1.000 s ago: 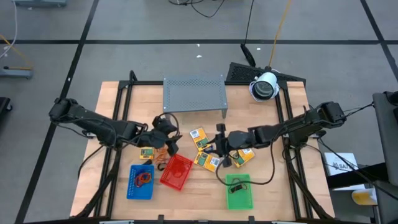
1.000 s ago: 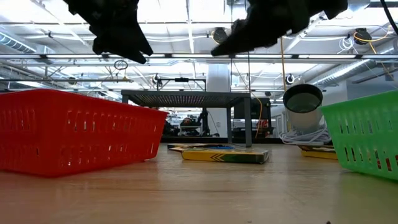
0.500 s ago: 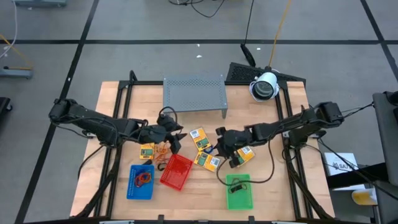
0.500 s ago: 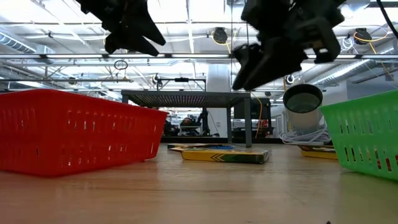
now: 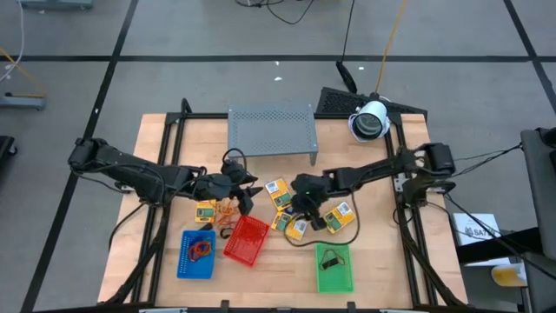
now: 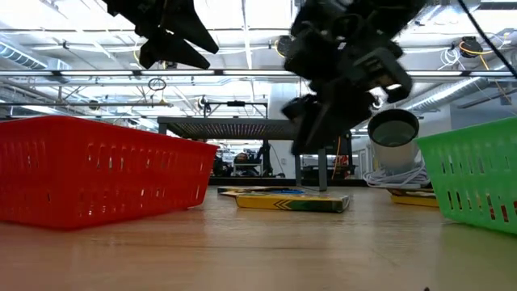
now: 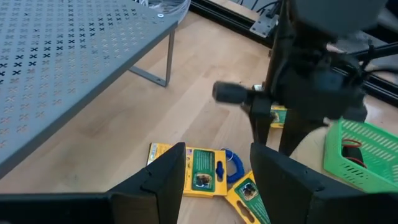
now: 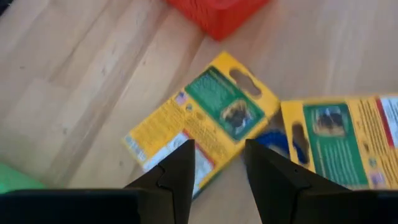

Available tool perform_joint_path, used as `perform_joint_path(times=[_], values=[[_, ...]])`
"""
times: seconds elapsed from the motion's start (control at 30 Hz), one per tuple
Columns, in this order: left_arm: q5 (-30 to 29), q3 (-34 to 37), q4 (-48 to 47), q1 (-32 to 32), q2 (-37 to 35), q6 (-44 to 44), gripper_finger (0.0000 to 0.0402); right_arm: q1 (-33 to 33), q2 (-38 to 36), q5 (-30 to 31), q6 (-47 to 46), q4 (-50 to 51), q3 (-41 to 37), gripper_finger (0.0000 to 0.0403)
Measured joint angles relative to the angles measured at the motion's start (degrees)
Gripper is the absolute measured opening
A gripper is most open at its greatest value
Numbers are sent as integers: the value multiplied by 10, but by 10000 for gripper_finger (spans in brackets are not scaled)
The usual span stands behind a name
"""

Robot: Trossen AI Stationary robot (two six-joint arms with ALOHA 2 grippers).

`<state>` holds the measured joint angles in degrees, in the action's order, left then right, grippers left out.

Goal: Pick & Place Office Desk Supplies
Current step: Put the blue spring keychain into the blue basket

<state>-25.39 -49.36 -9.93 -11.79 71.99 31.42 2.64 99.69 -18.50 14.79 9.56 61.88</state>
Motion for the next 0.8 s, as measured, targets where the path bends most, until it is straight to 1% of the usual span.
perform_joint_path(times=[0.17, 0.3, 0.43, 0.53, 0.8], values=[[1, 0, -2, 0, 0, 4, 189, 1, 67, 3, 54, 108, 87, 132], [1, 0, -6, 0, 0, 4, 189, 0, 98, 3, 103, 169, 130, 132], [1, 0, -6, 0, 0, -5, 189, -1, 100, 7, 131, 185, 136, 132], [1, 0, -6, 0, 0, -9, 189, -6, 100, 15, 133, 193, 136, 132], [1, 0, -5, 0, 0, -9, 189, -28, 100, 50, 100, 204, 136, 132]])
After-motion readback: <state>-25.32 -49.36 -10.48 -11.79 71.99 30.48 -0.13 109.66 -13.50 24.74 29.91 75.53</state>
